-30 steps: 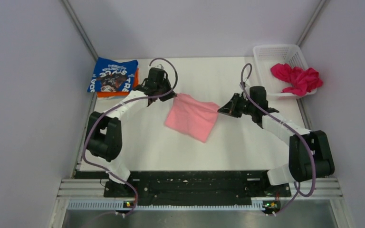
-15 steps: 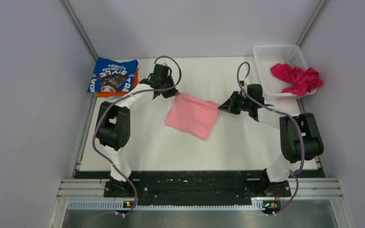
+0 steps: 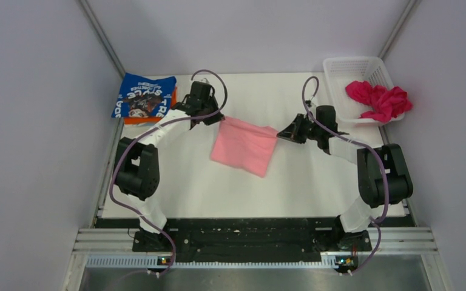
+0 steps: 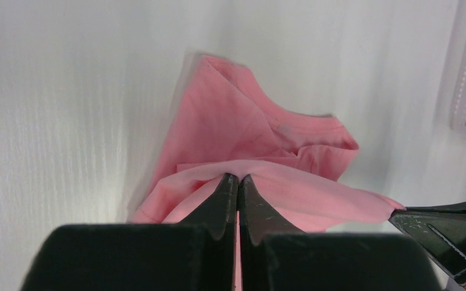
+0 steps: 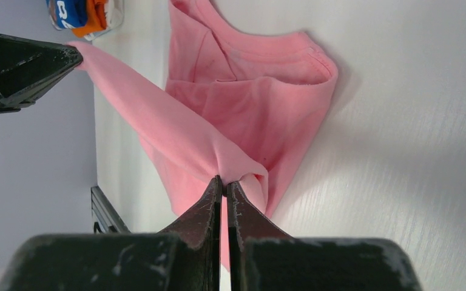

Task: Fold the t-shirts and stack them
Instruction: Fold the long partially folded tshirt into a neat square, then put the neatly folded tshirt into the corner of the board with the left arm

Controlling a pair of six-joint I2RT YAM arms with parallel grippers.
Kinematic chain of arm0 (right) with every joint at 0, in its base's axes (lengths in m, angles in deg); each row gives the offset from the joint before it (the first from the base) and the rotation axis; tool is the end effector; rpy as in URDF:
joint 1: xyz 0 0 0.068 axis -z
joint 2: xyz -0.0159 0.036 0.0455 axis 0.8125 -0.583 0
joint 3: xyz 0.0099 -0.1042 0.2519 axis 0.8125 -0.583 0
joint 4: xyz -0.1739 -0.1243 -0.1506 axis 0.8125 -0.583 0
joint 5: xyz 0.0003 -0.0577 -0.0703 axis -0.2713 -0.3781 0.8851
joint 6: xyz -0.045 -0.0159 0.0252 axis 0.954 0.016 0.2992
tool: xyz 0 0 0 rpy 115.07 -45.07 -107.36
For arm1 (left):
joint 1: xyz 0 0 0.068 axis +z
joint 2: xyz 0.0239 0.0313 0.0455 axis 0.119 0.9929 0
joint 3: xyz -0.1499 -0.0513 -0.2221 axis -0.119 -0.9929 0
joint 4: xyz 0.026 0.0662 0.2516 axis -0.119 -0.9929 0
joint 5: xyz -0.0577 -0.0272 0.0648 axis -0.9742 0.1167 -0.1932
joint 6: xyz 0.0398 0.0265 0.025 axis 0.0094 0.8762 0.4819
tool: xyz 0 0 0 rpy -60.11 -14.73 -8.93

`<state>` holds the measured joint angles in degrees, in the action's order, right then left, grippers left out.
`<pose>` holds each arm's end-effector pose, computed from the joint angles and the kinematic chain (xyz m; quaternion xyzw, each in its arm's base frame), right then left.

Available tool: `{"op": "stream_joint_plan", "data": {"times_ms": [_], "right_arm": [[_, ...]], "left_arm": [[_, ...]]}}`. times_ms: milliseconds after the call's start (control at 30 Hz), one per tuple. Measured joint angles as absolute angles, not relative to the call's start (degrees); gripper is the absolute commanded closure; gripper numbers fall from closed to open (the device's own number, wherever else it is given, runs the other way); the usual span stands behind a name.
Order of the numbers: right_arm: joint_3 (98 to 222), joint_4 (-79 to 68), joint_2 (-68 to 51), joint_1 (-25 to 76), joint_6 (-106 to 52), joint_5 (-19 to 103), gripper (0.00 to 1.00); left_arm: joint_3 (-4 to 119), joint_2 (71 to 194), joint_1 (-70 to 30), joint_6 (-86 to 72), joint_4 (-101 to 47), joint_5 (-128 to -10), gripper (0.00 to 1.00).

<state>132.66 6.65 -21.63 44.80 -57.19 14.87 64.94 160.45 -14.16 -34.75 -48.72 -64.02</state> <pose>0.3296 0.0762 0.1833 0.0643 0.8533 0.4205 0.3016 0.3811 -0.1484 0.2537 -0.1307 0.9077 -0.2224 0.3310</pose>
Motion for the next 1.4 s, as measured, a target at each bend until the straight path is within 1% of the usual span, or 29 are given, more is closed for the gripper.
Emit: {"op": "stream_joint_plan", "data": {"times_ms": [267, 433, 467, 500, 533, 567, 633, 667, 700, 733, 767, 800, 900, 1000, 1200, 1300, 1400], "right_arm": [[133.97, 7.57, -21.82, 44.84, -57.12, 14.83, 1.0], [136.94, 7.59, -24.99, 44.91, -56.34, 15.26, 1.0], [137.64, 7.57, -26.02, 44.93, -56.25, 15.5, 0.98], [138.56, 7.52, -27.24, 44.95, -56.16, 15.79, 0.97], [139.34, 7.46, -28.23, 45.0, -56.03, 15.98, 0.94], [140.57, 7.06, -29.49, 45.04, -55.72, 16.16, 0.87], [144.04, 5.69, -32.58, 45.15, -54.92, 16.53, 0.55], [146.4, 4.66, -34.37, 45.21, -54.19, 16.92, 0.43], [148.09, 3.96, -35.61, 45.28, -54.08, 17.32, 0.3], [150.08, 3.02, -36.75, 45.39, -53.21, 17.86, 0.19], [151.41, 2.19, -37.3, 45.5, -52.64, 18.5, 0.05], [152.17, 1.25, -37.32, 45.56, -52.14, 19.18, 0.02], [152.96, -0.63, -36.03, 45.72, -50.57, 21.38, 0.01], [150.56, -2.2, -31.57, 45.78, -49.84, 23.81, 0.01], [137.99, -2.95, -13.8, 45.81, -50.09, 28.25, 0.01], [131.28, -2.86, -4.53, 45.85, -51.18, 29.71, 0.01], [127.08, -4.81, 2.79, 45.85, -51.46, 31.46, 0.01]], "left_arm": [[65.13, 160.56, -14.14, -34.44, -48.3, -63.41, 1.0], [66.03, 163.03, -13.94, -34.24, -48.32, -62.3, 1.0], [66.49, 163.82, -13.81, -34.26, -48.45, -62.1, 0.99], [67.36, 164.89, -13.66, -34.26, -48.8, -61.99, 0.94], [68.15, 165.76, -13.48, -34.29, -49.13, -61.99, 0.85], [68.89, 166.6, -13.33, -34.26, -49.33, -61.99, 0.72], [70.6, 168.19, -12.89, -34.18, -49.68, -61.9, 0.47], [71.23, 168.61, -12.63, -34.13, -49.79, -61.73, 0.37], [71.71, 168.91, -12.3, -34.0, -49.98, -61.51, 0.2], [72.17, 169.0, -11.98, -34.18, -50.25, -61.31, 0.12], [72.5, 169.0, -11.71, -34.02, -50.44, -61.12, 0.1], [72.72, 168.98, -11.49, -34.0, -50.49, -61.03, 0.09], [72.54, 168.69, -10.97, -33.39, -50.55, -61.36, 0.07], [69.86, 167.16, -10.9, -31.95, -50.44, -63.37, 0.06], [65.55, 165.92, -10.95, -28.12, -50.55, -71.61, 0.04], [65.9, 167.29, -11.06, -26.4, -51.32, -72.59, 0.05], [67.87, 170.42, -11.1, -24.78, -53.46, -72.2, 0.06]]}}
